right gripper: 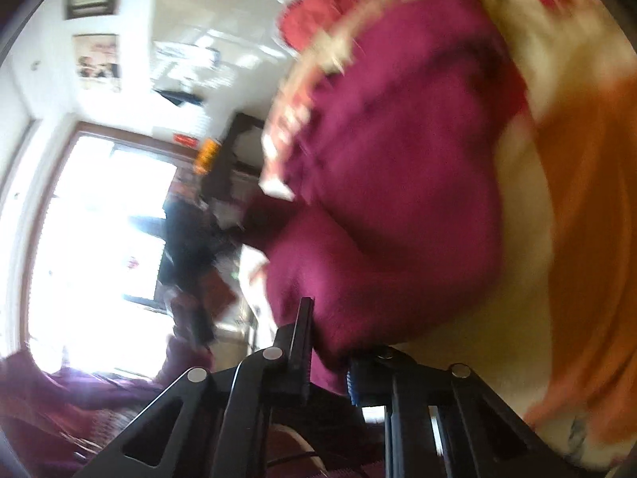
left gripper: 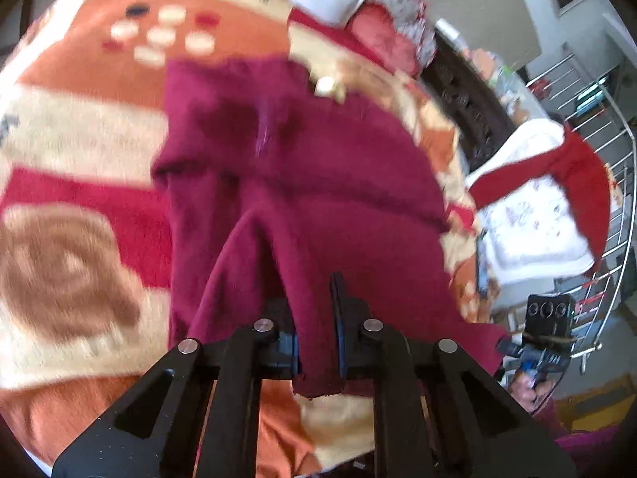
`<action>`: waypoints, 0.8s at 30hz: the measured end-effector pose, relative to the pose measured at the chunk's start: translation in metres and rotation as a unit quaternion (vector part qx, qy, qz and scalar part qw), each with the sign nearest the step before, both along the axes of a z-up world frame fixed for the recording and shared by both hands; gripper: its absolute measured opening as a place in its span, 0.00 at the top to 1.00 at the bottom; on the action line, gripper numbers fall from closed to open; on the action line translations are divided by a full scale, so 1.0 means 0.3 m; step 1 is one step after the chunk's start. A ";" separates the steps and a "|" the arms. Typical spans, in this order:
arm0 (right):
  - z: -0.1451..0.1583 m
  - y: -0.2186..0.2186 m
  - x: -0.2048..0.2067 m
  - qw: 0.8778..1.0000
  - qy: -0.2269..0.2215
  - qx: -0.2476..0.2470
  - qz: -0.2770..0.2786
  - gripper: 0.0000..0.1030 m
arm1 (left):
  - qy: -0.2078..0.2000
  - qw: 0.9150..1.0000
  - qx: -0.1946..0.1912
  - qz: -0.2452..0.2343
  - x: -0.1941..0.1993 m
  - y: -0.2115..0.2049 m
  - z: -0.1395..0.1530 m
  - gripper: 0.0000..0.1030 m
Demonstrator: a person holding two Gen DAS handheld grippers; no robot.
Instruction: Fold small clothes
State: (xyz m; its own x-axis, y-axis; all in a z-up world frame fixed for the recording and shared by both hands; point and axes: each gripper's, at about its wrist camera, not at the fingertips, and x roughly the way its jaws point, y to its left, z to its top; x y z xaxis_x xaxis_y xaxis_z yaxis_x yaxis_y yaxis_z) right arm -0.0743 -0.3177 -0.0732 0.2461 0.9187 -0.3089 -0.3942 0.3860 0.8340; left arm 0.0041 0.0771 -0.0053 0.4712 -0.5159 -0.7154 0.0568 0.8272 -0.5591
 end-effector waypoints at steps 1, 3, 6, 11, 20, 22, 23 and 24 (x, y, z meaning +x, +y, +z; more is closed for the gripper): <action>0.035 -0.011 0.018 1.000 -0.013 0.009 -0.004 0.87 | -0.014 1.000 -0.004 0.010 0.007 0.015 0.026 0.90; 0.120 -0.026 0.077 0.999 -0.048 0.017 -0.016 0.87 | -0.031 0.999 -0.013 0.035 0.035 0.050 0.064 0.90; 0.191 -0.020 0.167 0.996 -0.077 0.023 -0.031 0.89 | -0.048 0.996 -0.009 0.070 0.093 0.096 0.101 0.90; 0.234 0.012 0.402 0.994 -0.078 0.023 -0.069 0.89 | -0.056 0.993 0.001 0.104 0.258 0.131 0.104 0.90; 0.142 0.049 0.733 0.987 0.018 -0.033 -0.156 0.51 | -0.016 0.993 -0.035 0.107 0.503 0.171 -0.036 0.56; 0.193 0.040 0.678 0.988 -0.025 -0.048 -0.142 0.51 | -0.022 0.993 -0.037 0.108 0.483 0.176 -0.026 0.44; 0.208 0.036 0.657 0.988 -0.038 -0.057 -0.141 0.51 | -0.025 0.993 -0.036 0.111 0.471 0.181 -0.017 0.43; 0.224 0.033 0.627 0.986 -0.057 -0.071 -0.141 0.51 | -0.030 0.992 -0.034 0.116 0.454 0.187 -0.005 0.42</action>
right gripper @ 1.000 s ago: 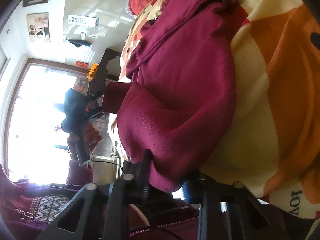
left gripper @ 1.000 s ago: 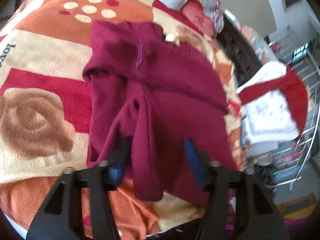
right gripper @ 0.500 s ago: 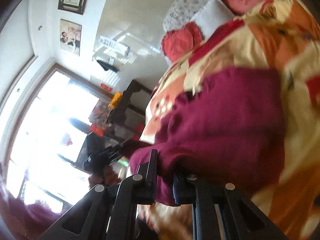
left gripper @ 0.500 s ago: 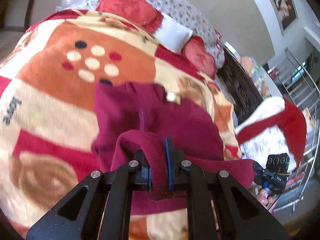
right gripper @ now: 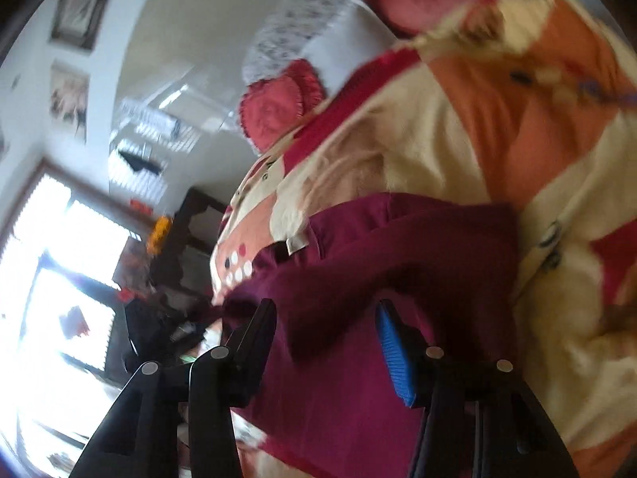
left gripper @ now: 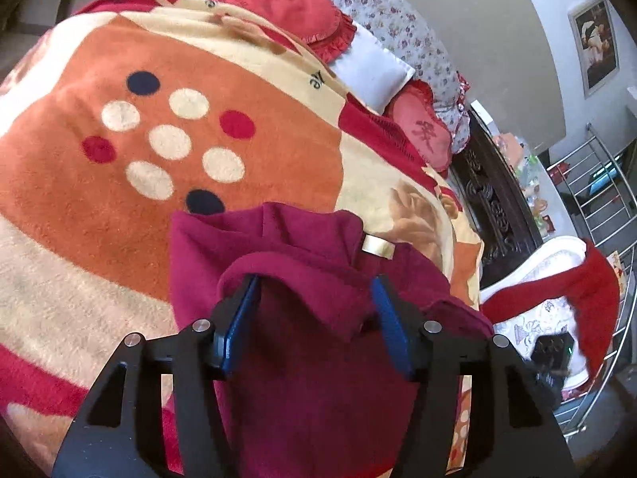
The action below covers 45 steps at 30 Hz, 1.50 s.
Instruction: Fold small clothes
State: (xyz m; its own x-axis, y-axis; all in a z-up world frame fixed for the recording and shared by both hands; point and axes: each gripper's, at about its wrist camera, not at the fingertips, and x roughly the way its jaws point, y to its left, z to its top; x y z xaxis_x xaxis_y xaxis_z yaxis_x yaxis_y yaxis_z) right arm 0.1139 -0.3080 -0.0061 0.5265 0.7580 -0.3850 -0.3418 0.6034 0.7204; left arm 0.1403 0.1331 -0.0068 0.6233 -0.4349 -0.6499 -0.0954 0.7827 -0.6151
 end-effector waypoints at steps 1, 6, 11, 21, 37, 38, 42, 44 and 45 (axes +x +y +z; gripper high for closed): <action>0.013 0.002 -0.029 1.000 -0.019 -0.018 0.002 0.51 | -0.005 1.000 0.001 0.006 -0.011 0.007 0.009 0.41; -0.003 0.127 -0.053 0.992 -0.052 -0.111 0.036 0.52 | -0.018 0.999 0.009 0.034 -0.025 0.012 0.017 0.38; 0.027 0.179 0.091 0.988 -0.080 -0.130 -0.027 0.52 | -0.005 0.999 0.010 0.035 0.008 -0.006 -0.005 0.38; 0.025 0.115 0.179 0.990 -0.039 -0.117 -0.063 0.44 | -0.033 0.997 0.023 0.070 -0.008 0.016 0.059 0.32; -0.114 0.140 0.060 0.967 -0.019 -0.251 -0.040 0.73 | 0.102 0.991 0.059 0.063 0.144 -0.039 -0.170 0.32; -0.110 0.131 0.055 0.969 -0.016 -0.244 -0.044 0.73 | 0.102 0.991 0.059 0.057 0.133 -0.038 -0.158 0.32; -0.090 0.089 -0.016 0.977 -0.017 -0.206 -0.055 0.61 | 0.088 0.993 0.058 0.047 0.052 -0.026 -0.100 0.32; -0.107 0.073 -0.071 0.982 -0.004 -0.181 -0.044 0.48 | 0.077 0.995 0.052 0.043 -0.003 -0.025 -0.081 0.31; -0.121 0.066 -0.102 0.984 0.001 -0.173 -0.039 0.48 | 0.073 0.995 0.049 0.041 -0.033 -0.022 -0.073 0.31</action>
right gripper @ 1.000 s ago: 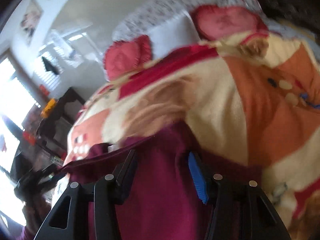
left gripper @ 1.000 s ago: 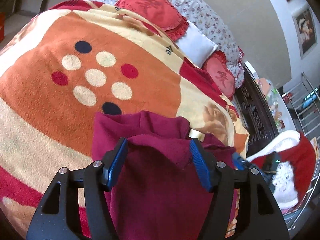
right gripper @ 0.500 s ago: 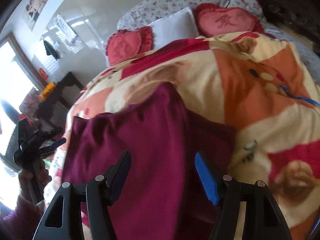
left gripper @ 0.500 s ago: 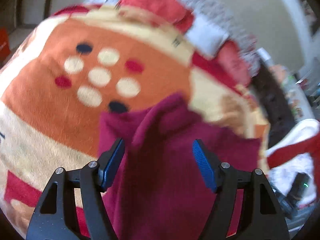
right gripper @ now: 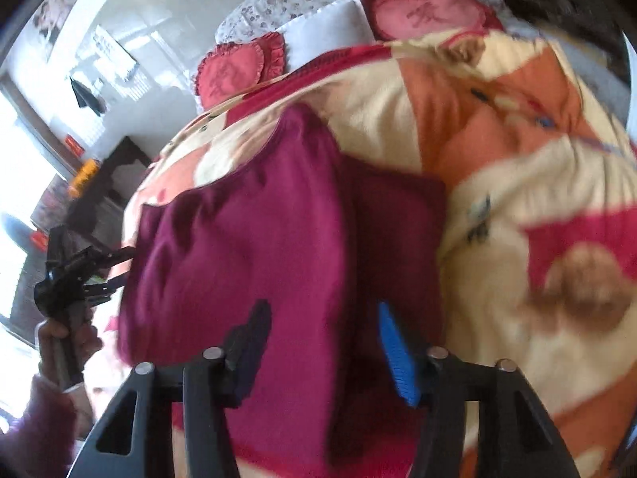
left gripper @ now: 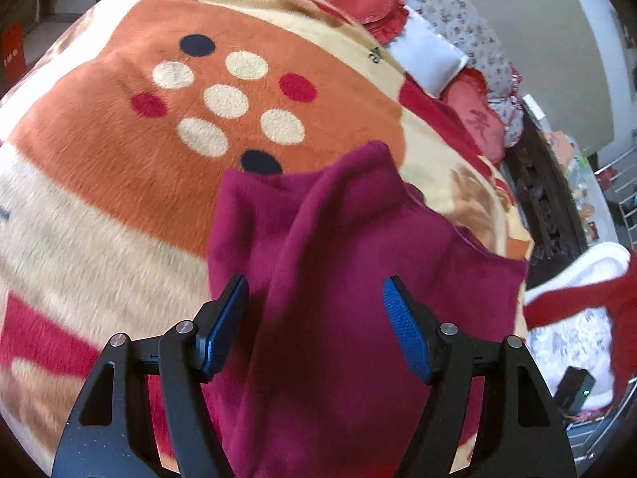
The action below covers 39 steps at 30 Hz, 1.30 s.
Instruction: Fold small clothes
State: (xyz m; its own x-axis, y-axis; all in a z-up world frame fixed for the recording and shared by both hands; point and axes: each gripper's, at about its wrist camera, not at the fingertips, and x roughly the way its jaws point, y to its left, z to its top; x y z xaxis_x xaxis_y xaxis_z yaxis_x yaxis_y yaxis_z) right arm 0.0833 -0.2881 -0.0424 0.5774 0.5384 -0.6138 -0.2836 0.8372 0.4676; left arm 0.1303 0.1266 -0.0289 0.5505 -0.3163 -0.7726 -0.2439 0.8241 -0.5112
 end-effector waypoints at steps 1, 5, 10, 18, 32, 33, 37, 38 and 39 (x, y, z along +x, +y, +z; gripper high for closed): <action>-0.007 0.000 -0.026 1.000 0.003 0.001 0.004 0.48 | -0.003 1.000 -0.002 -0.002 -0.028 0.000 0.002 0.31; -0.067 0.028 -0.099 1.000 0.015 -0.016 0.011 0.58 | -0.003 1.000 0.012 -0.013 -0.125 -0.040 -0.015 0.31; -0.038 0.037 -0.153 0.998 -0.023 -0.051 -0.008 0.90 | 0.017 1.000 0.002 -0.015 -0.231 -0.048 -0.045 0.31; -0.086 -0.001 -0.150 0.999 0.002 -0.042 -0.022 0.91 | 0.023 1.000 0.006 0.000 -0.310 -0.039 -0.059 0.31; 0.116 0.185 -0.056 0.995 -0.071 -0.063 0.000 0.60 | -0.022 0.997 0.070 -0.028 -0.302 -0.129 -0.008 0.31; 0.115 0.212 -0.032 0.995 -0.070 -0.070 0.004 0.60 | -0.015 0.997 0.076 -0.031 -0.298 -0.130 -0.022 0.31; 0.105 0.290 0.077 0.993 -0.063 -0.095 0.004 0.60 | 0.038 0.996 0.072 -0.025 -0.289 -0.112 -0.123 0.31; 0.101 0.299 0.106 0.993 -0.063 -0.102 -0.002 0.60 | 0.042 0.997 0.063 -0.023 -0.290 -0.101 -0.141 0.31; 0.097 0.309 0.129 0.992 -0.063 -0.105 -0.005 0.60 | 0.035 0.998 0.057 -0.020 -0.295 -0.092 -0.145 0.31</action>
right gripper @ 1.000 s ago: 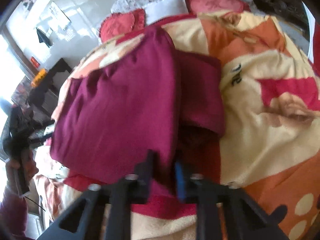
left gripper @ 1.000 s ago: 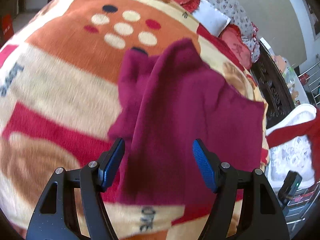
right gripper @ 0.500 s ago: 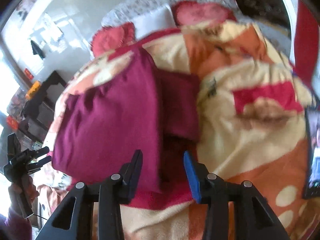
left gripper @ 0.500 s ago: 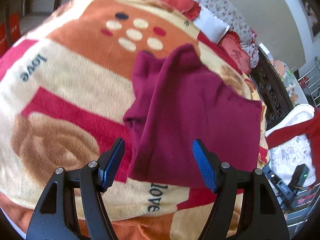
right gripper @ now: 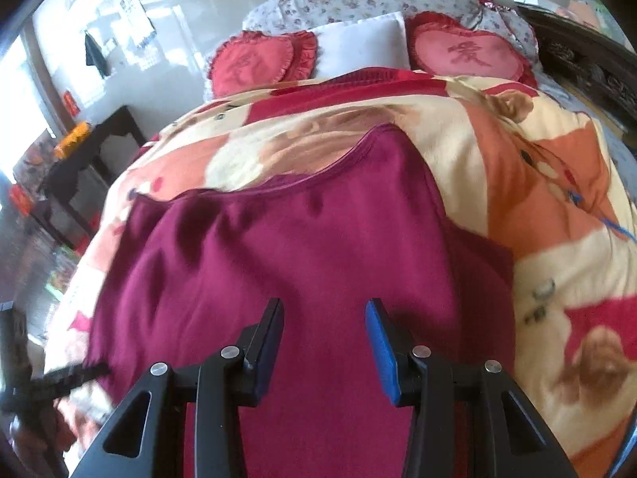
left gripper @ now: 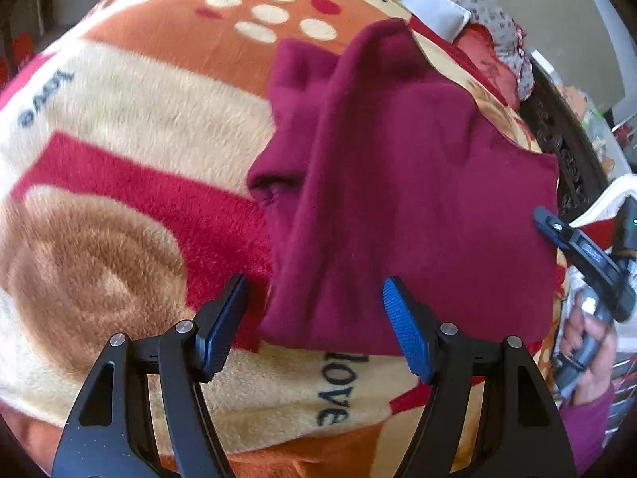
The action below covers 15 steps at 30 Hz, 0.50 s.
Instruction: Fold small clothes
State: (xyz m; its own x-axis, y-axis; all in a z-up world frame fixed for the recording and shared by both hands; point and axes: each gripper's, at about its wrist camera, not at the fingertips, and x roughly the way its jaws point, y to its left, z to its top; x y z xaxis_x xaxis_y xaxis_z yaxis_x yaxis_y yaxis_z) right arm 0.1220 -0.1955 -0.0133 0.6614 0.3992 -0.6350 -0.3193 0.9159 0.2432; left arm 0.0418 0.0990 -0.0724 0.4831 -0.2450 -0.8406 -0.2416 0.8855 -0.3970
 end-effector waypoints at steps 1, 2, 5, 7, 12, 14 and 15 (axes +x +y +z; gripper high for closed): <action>-0.014 0.009 0.032 1.000 0.007 -0.006 -0.004 0.60 | -0.003 1.000 0.001 0.000 -0.001 0.002 0.003 0.31; -0.033 0.016 0.061 1.000 0.021 -0.009 -0.006 0.60 | -0.002 1.000 0.003 -0.003 0.001 0.001 0.004 0.31; -0.034 0.025 0.091 0.999 0.032 -0.012 -0.006 0.60 | 0.001 1.000 0.001 -0.006 0.005 0.002 0.003 0.31; 0.001 0.046 0.075 0.999 0.024 -0.026 -0.008 0.60 | -0.003 1.000 -0.005 -0.005 0.003 0.004 -0.001 0.31; 0.078 0.156 0.031 0.999 -0.002 -0.004 0.038 0.60 | -0.015 1.000 -0.019 -0.001 -0.016 0.024 -0.006 0.31; 0.086 0.236 0.032 0.997 0.002 0.002 0.076 0.60 | -0.018 0.999 -0.027 0.001 -0.020 0.031 -0.007 0.31; 0.087 0.281 0.038 0.996 0.006 0.003 0.095 0.60 | -0.020 0.999 -0.035 0.003 -0.028 0.041 -0.009 0.31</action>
State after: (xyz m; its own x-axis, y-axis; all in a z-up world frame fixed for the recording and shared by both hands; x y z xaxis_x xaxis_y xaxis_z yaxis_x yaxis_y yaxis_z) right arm 0.1333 -0.1111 0.0127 0.5671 0.5194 -0.6392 -0.4831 0.8384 0.2525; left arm 0.0335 0.1113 -0.0751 0.5176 -0.2995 -0.8015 -0.2287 0.8543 -0.4669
